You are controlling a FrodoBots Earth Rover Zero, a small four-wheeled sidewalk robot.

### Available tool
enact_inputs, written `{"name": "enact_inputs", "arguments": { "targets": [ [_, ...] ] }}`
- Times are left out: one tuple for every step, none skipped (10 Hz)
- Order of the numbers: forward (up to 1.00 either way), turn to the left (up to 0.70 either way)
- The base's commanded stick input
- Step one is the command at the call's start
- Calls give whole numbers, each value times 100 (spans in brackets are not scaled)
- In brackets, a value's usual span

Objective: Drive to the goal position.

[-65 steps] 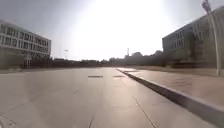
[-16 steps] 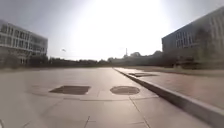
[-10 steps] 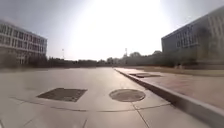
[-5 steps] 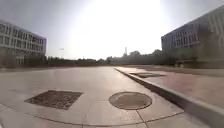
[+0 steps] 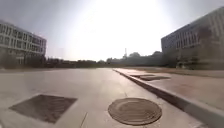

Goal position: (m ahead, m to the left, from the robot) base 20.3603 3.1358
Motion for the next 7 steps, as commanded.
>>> {"name": "enact_inputs", "arguments": {
  "targets": [
    [70, 0],
    [70, 0],
    [70, 0],
    [70, 0],
    [70, 0],
    [70, 0],
    [70, 0]
  ]
}}
